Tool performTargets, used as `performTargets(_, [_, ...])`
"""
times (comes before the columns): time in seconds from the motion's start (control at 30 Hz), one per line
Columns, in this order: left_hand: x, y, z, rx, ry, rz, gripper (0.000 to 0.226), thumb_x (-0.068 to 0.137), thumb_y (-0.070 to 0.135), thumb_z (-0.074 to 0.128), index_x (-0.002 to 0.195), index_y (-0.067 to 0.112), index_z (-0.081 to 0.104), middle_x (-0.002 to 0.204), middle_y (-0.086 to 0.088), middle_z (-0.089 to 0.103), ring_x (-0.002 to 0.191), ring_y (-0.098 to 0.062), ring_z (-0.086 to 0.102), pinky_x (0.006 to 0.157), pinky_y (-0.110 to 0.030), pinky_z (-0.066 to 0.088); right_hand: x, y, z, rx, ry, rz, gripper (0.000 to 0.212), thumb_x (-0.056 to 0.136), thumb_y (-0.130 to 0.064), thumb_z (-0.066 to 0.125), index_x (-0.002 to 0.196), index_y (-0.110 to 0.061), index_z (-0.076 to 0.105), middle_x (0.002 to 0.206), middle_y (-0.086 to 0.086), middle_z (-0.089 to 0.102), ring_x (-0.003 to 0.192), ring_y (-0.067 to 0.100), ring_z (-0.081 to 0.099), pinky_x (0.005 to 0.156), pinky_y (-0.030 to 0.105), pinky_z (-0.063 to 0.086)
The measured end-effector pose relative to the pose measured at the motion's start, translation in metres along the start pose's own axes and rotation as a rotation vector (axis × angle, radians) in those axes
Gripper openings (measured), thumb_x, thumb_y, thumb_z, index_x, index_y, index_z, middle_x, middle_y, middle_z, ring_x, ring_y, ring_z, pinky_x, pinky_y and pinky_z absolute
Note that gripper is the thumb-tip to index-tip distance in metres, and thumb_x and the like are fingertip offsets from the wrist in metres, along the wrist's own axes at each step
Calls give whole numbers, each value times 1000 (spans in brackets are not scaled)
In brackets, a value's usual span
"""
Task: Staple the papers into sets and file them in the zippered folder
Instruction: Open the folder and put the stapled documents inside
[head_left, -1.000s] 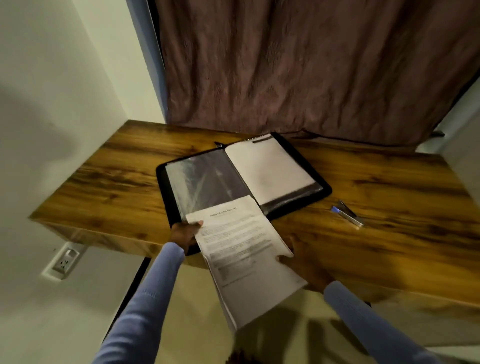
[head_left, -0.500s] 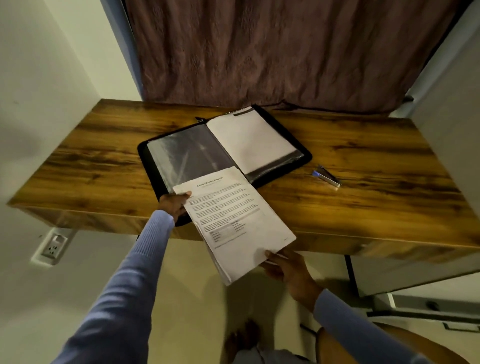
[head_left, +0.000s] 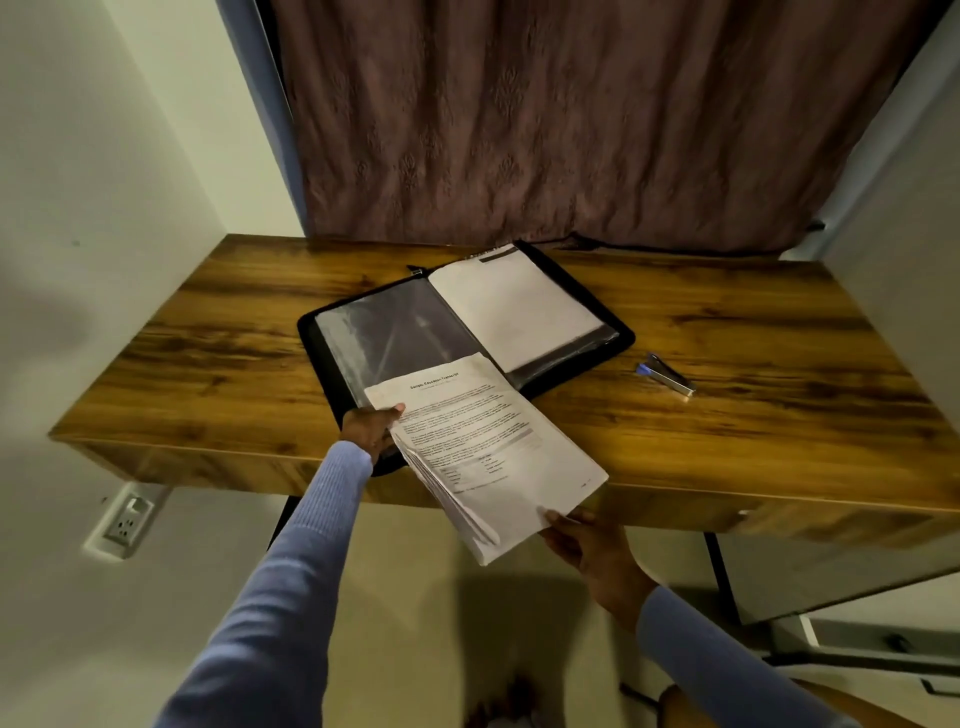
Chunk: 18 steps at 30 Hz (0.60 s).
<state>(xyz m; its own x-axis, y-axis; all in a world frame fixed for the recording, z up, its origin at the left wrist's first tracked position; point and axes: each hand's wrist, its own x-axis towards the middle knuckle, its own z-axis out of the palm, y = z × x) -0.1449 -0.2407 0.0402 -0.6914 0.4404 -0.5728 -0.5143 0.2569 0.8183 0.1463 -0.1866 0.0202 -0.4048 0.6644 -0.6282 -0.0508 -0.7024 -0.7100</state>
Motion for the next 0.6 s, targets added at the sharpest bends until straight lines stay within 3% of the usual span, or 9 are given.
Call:
performTargets(0.13, [0,-2,0,-11,-9,8,35,86,-2,60,121,-8,55,118,-23,62,98,-35,63,80,-40,52,7,-3,9,-13,16,-9,25,79,1,67,104,-3,62,90,10,69,70,18,70,53,24,55])
performTargets(0.3, [2,-4,0,-49,-6,5,35,86,-4,60,120,-9,54,119,-24,61,91,-33,62,75,-39,51,20,-9,25,2,7,0,11,80,2,66,90,-2,64,84,9,68,62,15,69,55,23,58])
performTargets(0.47, [5,-4,1,-75,12,-1,35,84,-3,62,119,-7,57,119,-21,62,96,-34,63,74,-40,51,38,-14,54,21,-13,16,27,82,-3,66,108,0,57,90,9,65,74,18,66,51,19,55])
performTargets(0.53, [5,-3,2,-78,30,-5,36,84,-1,63,119,-7,57,119,-23,62,102,-39,62,73,-40,51,46,-18,68,13,6,5,30,81,-1,67,108,3,57,87,12,66,63,16,69,48,18,53])
performTargets(0.6, [5,-2,3,-79,43,-9,37,83,0,65,119,-7,56,118,-24,62,96,-38,63,66,-39,52,53,-23,82,26,20,19,24,81,1,66,102,2,55,88,15,66,54,15,69,45,19,53])
